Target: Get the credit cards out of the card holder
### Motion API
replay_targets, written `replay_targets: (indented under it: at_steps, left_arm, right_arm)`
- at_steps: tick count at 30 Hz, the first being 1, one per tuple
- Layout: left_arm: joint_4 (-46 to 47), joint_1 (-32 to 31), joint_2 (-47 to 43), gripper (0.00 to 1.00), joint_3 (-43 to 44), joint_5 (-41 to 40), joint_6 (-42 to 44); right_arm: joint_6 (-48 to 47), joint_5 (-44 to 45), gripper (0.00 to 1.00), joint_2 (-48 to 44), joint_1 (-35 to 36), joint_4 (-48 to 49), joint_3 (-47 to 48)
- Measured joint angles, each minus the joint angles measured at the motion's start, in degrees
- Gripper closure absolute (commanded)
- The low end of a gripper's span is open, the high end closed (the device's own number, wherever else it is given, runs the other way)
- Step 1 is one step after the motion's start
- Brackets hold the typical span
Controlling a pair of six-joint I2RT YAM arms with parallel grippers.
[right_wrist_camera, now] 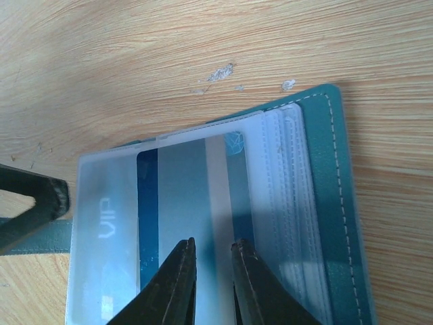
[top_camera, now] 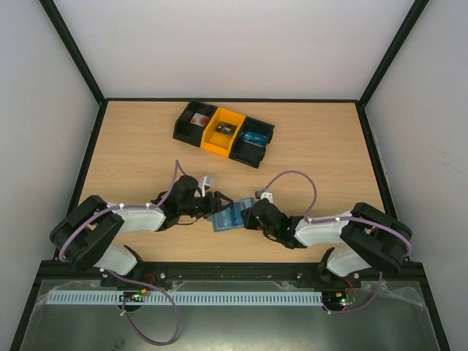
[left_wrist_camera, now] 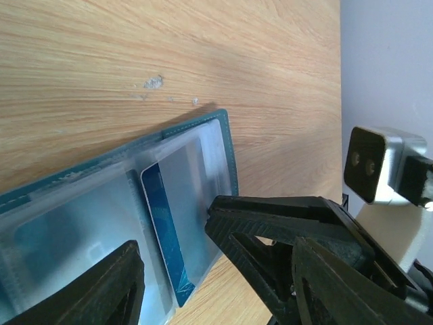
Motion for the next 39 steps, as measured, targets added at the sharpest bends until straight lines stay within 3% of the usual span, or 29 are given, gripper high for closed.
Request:
replay_targets:
  at_steps: [9,23,39]
  left_arm:
    - [4.85,-1.42,7.21,0.44,0.66,0.72,-2.47]
    - [7.26,-1.53,7.91,0.49,0.20,0.50,-4.00]
    - [10.93,-2.67,11.10,0.71,-0.46,0.39,-6.12]
  right_arm:
    - [-1.27,1.64,0.81,-1.92,0.00,-3.93,0.24]
    - [-1.18,-1.16,0.91,-0.33,0.00,0.48,-1.11]
    - [-0.07,-1.49,0.91,-0.33,0.00,2.27,-2.05]
